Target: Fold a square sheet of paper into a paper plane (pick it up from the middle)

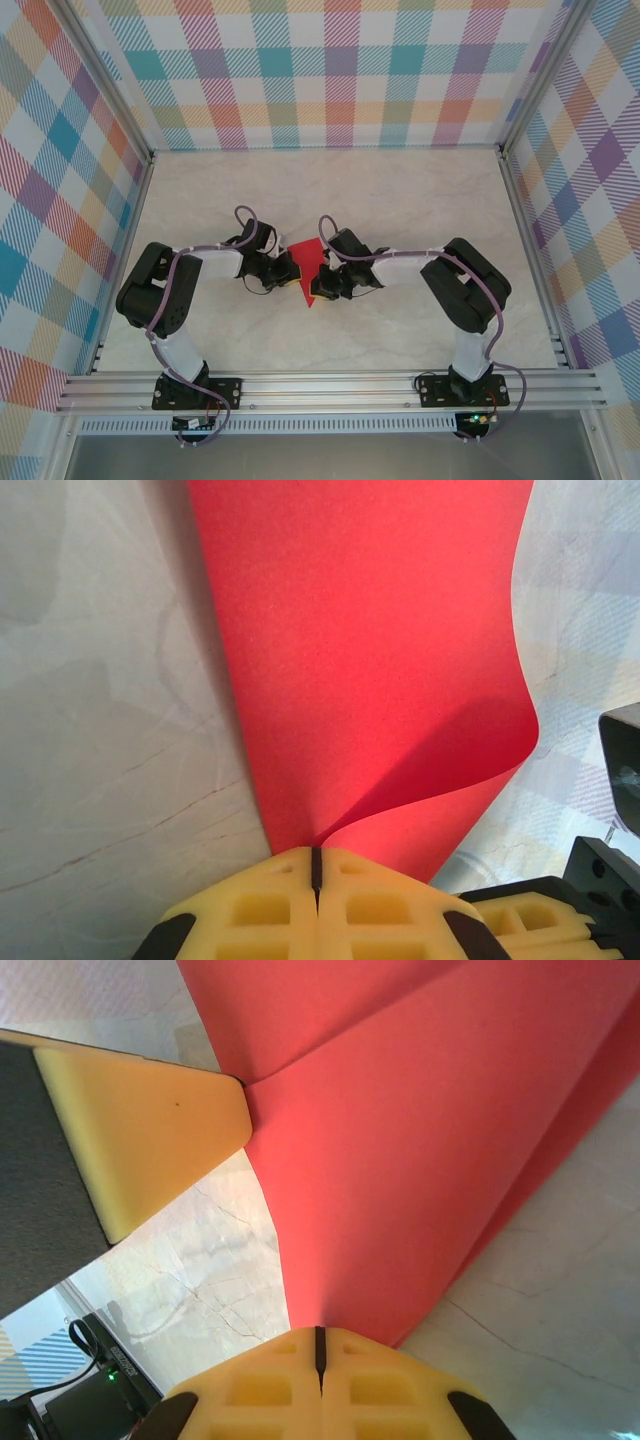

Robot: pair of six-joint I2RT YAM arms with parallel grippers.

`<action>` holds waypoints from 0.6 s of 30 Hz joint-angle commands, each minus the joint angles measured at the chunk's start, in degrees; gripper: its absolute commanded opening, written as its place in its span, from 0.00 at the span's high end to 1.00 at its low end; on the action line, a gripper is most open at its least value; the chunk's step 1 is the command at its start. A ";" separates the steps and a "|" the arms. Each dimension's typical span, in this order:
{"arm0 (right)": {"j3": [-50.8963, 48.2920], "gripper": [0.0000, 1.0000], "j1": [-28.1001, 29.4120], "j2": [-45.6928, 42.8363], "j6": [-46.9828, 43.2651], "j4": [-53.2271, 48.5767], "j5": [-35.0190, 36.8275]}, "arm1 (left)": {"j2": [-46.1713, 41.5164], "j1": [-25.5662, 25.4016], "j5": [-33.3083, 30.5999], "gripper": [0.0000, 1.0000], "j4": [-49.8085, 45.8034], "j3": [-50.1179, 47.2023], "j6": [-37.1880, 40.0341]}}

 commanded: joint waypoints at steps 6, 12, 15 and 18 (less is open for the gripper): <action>-0.80 0.95 0.22 0.89 -0.49 0.00 0.03 | 0.61 -0.86 -2.34 0.96 -2.58 0.07 0.56; -0.71 0.95 0.22 1.33 -0.49 -2.04 1.36 | 0.87 -0.86 -2.52 0.96 -2.32 0.00 0.31; -0.86 0.95 0.25 0.53 -0.61 -0.69 0.63 | 0.86 -0.86 -2.66 0.96 -2.21 -0.11 0.22; -2.48 0.95 0.22 -0.99 -0.42 3.52 -1.07 | 0.87 -0.86 -2.73 0.96 -2.05 -0.11 0.21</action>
